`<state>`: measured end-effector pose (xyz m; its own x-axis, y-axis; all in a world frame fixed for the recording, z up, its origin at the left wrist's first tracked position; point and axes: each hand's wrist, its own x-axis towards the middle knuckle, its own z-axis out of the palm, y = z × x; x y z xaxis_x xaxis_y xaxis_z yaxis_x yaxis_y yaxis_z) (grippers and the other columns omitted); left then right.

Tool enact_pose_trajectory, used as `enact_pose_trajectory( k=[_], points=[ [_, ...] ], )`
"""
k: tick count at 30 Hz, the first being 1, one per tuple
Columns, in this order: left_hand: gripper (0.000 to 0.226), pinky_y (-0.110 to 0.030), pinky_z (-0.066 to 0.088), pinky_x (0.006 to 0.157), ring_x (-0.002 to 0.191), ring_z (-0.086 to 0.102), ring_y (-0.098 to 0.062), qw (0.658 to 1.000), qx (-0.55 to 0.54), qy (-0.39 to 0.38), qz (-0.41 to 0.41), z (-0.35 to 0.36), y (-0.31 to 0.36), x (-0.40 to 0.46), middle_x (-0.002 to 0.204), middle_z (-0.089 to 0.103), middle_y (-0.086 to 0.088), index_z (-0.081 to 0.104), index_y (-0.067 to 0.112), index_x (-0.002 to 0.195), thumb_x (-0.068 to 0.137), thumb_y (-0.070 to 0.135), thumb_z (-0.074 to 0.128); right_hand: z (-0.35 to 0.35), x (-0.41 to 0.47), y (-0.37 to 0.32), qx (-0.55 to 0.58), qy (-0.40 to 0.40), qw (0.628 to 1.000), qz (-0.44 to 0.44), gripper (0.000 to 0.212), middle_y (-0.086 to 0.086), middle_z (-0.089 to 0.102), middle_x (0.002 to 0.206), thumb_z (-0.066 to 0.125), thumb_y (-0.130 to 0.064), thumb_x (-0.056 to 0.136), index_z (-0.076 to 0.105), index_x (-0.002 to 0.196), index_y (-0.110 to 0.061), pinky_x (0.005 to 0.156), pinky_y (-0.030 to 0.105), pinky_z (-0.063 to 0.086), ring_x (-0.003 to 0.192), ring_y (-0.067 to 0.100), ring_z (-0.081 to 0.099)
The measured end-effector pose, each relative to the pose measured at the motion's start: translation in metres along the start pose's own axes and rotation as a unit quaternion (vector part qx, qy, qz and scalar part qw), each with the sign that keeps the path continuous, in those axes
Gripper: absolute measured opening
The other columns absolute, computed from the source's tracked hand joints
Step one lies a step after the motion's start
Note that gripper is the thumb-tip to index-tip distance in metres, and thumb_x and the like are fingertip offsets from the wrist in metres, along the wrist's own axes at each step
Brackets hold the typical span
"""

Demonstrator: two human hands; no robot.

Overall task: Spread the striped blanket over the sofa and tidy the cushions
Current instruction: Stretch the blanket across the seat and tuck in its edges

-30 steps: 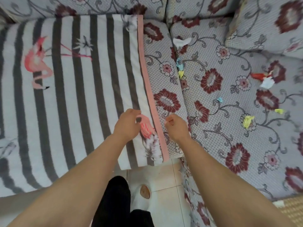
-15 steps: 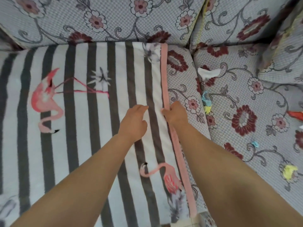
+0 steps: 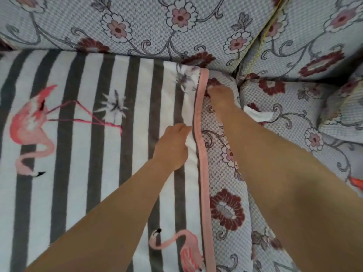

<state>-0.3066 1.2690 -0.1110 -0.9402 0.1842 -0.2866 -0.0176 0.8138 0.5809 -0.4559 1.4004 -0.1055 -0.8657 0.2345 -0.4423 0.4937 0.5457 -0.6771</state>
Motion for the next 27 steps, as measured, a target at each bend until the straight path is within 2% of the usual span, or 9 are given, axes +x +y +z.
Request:
enact_pose_trajectory(
  k=[5,8,10,13,15,17,23,25,27],
  points=[
    [0.057,-0.041,0.043,0.102,0.131,0.034,-0.026,0.998,0.041,0.046,0.003,0.005,0.004,0.034,0.147,0.037,-0.003,0.039,0.017,0.141,0.086,0.006,0.05,0.011,0.044,-0.032,0.095,-0.086,0.99,0.064,0.027,-0.001,0.048,0.067,0.053,-0.027,0.092,0.047,0.067,-0.02,0.063,0.028,0.047,0.061,0.012,0.049],
    [0.053,-0.041,0.035,0.107,0.135,0.031,-0.027,0.992,0.082,0.095,0.012,0.009,0.005,0.046,0.148,0.037,-0.004,0.04,0.018,0.14,0.088,0.013,0.051,0.019,0.066,-0.038,0.155,-0.154,0.967,0.127,0.022,0.007,0.066,0.087,0.065,-0.032,0.087,0.064,0.086,-0.01,0.085,0.037,0.055,0.084,0.024,0.065],
    [0.055,-0.042,0.025,0.112,0.142,0.024,-0.027,0.988,0.105,0.11,0.016,0.012,0.005,0.052,0.153,0.031,-0.004,0.034,0.02,0.143,0.09,0.02,0.049,0.02,0.075,-0.042,0.181,-0.17,0.959,0.135,0.017,0.012,0.066,0.096,0.069,-0.024,0.084,0.068,0.092,-0.008,0.091,0.039,0.053,0.093,0.028,0.063],
    [0.061,-0.044,0.014,0.118,0.147,0.01,-0.025,0.984,0.14,0.109,0.005,0.015,0.002,0.06,0.159,0.018,-0.002,0.02,0.022,0.149,0.093,0.028,0.043,0.019,0.087,-0.047,0.138,-0.088,0.986,0.038,0.027,0.01,0.061,0.098,0.065,-0.013,0.084,0.066,0.11,-0.007,0.083,0.034,0.05,0.089,0.027,0.06],
    [0.063,-0.044,0.009,0.119,0.148,0.004,-0.024,0.983,0.147,0.11,-0.001,0.016,0.001,0.065,0.16,0.011,0.0,0.012,0.022,0.151,0.094,0.031,0.038,0.023,0.092,-0.049,0.164,0.057,0.984,-0.038,0.008,0.003,0.06,0.081,0.063,-0.009,0.085,0.066,0.088,-0.003,0.072,0.028,0.046,0.076,0.017,0.059],
    [0.063,-0.044,0.005,0.119,0.148,0.0,-0.025,0.982,0.156,0.108,0.0,0.017,-0.001,0.072,0.161,0.006,0.001,0.006,0.023,0.151,0.096,0.033,0.034,0.026,0.099,-0.043,0.209,0.116,0.968,-0.073,0.016,0.005,0.052,0.071,0.061,-0.007,0.087,0.063,0.074,0.003,0.06,0.023,0.039,0.068,0.012,0.048],
    [0.064,-0.048,-0.013,0.117,0.144,-0.024,-0.028,0.977,0.211,0.006,-0.014,0.031,-0.019,0.084,0.159,-0.02,0.001,-0.014,0.033,0.148,0.096,0.05,0.02,0.039,0.123,-0.029,0.051,0.043,0.997,-0.049,0.018,0.002,0.054,0.084,0.064,-0.015,0.087,0.053,0.074,-0.017,0.067,0.024,0.042,0.08,0.013,0.053],
    [0.063,-0.049,-0.01,0.118,0.145,-0.02,-0.028,0.98,0.199,-0.003,-0.021,0.03,-0.018,0.088,0.16,-0.014,0.002,-0.007,0.036,0.148,0.095,0.052,0.022,0.036,0.126,-0.034,-0.046,0.054,0.995,-0.063,0.034,-0.003,0.051,0.07,0.064,-0.017,0.086,0.041,0.061,-0.019,0.064,0.023,0.043,0.074,0.011,0.052],
    [0.057,-0.049,0.004,0.118,0.147,-0.001,-0.029,0.984,0.175,0.025,-0.017,0.019,-0.014,0.093,0.159,0.007,0.001,0.011,0.037,0.148,0.095,0.049,0.029,0.032,0.122,-0.033,-0.089,0.073,0.991,-0.073,0.017,-0.003,0.056,0.074,0.065,-0.016,0.083,0.053,0.072,-0.014,0.066,0.026,0.047,0.071,0.011,0.054]
  ],
)
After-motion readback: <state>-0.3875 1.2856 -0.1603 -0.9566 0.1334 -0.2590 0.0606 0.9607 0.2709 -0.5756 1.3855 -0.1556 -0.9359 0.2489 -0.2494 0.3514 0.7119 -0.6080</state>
